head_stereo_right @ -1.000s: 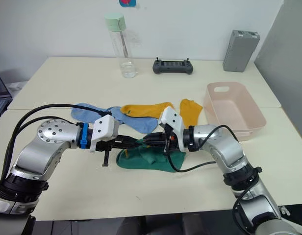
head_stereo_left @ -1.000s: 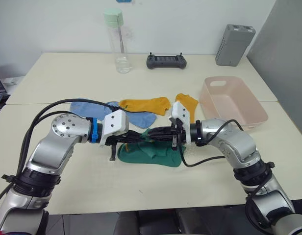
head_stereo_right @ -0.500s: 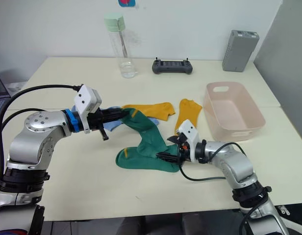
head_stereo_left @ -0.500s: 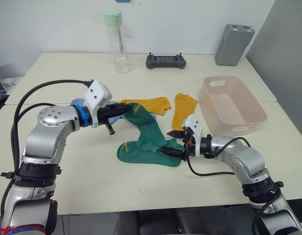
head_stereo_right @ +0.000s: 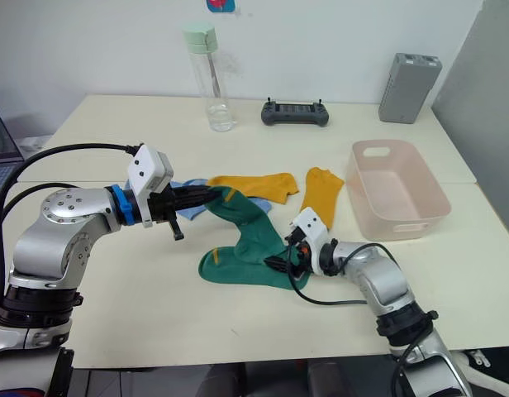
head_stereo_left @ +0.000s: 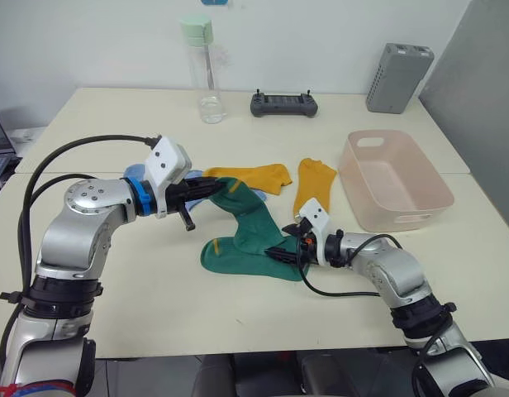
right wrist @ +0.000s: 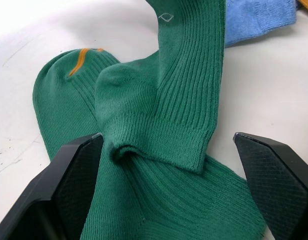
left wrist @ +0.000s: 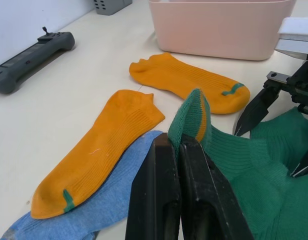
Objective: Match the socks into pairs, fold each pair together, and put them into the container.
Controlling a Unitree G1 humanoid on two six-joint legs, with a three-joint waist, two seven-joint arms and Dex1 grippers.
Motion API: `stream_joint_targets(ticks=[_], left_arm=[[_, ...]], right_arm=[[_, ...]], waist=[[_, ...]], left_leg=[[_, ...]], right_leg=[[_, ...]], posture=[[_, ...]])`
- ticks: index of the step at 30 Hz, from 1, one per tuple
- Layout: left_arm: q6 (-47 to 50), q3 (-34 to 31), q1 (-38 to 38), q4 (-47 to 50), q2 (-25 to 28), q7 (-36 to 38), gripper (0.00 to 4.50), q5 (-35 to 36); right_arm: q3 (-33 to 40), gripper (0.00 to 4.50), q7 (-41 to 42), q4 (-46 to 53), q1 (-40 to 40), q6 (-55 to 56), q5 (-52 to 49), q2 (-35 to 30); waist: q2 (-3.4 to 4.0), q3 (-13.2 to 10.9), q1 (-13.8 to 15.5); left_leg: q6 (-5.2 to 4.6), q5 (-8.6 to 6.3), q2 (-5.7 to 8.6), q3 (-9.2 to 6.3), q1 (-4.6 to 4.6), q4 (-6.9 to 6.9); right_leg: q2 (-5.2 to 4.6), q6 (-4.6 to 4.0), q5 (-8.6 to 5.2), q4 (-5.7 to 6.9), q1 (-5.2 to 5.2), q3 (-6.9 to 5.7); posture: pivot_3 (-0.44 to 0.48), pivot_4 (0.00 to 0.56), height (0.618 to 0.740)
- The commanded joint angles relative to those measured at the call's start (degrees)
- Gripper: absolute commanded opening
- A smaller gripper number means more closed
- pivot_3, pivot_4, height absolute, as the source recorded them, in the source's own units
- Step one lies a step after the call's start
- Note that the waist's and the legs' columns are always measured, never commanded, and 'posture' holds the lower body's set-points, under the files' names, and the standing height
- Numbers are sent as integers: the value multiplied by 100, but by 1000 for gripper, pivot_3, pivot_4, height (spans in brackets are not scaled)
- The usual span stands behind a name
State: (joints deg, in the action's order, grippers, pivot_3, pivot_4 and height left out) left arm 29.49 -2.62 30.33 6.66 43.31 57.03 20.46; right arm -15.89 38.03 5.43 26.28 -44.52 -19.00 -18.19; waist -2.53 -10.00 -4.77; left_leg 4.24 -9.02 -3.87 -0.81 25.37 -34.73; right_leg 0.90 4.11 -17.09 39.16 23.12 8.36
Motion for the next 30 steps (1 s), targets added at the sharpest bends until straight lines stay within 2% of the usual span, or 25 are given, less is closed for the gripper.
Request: stream_joint_targets(ticks=[1,4,7,9,17,18,23,26,30], left_arm=[[-40,-89,-23,252,101,37,0,90],[-34,-104,-41,265,113,34,0,100],[-39,-112,-57,272,114,27,0,98],[-36,-112,-71,279,119,30,0,98],[-70,-152,-94,234,153,45,0,92],[-65,-173,-108,233,162,47,0,102],[519,-515,-317,542,162,-29,0,609],[1526,-1148,-463,929,173,-252,0,1498],[2636,-1807,-1033,1473,383,-333,0,2558]], right_arm=[[227,4461,-68,106,113,-9,-65,48],[245,4461,8,168,90,-73,-138,50],[259,3910,73,181,77,-65,-188,84],[251,3275,128,204,98,-70,-220,94],[314,238,214,261,135,-110,-287,25],[355,43,242,284,159,-126,-314,-16],[603,43,433,638,239,-386,-616,-302],[1058,43,720,1231,309,-997,-1264,-753],[1503,43,1140,1920,302,-1827,-2202,-1487]], waist=[[0,0,0],[0,0,0],[0,0,0],[0,0,0],[0,0,0],[0,0,0],[1,-1,0],[2,-2,0],[3,-2,-2]], left_leg=[[0,0,0,0,1,0],[0,0,0,-1,4,-1],[0,0,0,-3,4,-1],[0,0,0,-3,4,-1],[0,0,0,-4,6,-2],[0,0,0,-4,6,-2],[0,0,0,-4,8,-3],[0,0,0,-10,14,-3],[0,0,0,-20,22,-3]], right_leg=[[0,-1,1,0,0,-1],[0,-18,11,0,1,-1],[0,-18,11,0,2,-3],[0,-18,10,0,2,-4],[0,-18,11,0,2,-4],[0,-18,11,0,2,-5],[0,-18,11,0,3,-4],[0,-18,10,0,6,-9],[-1,-17,9,-5,5,-18]], posture=[[0,150,740],[0,150,740],[0,150,740],[0,150,740],[0,150,740],[0,150,740],[0,150,740],[0,150,740],[0,150,740]])
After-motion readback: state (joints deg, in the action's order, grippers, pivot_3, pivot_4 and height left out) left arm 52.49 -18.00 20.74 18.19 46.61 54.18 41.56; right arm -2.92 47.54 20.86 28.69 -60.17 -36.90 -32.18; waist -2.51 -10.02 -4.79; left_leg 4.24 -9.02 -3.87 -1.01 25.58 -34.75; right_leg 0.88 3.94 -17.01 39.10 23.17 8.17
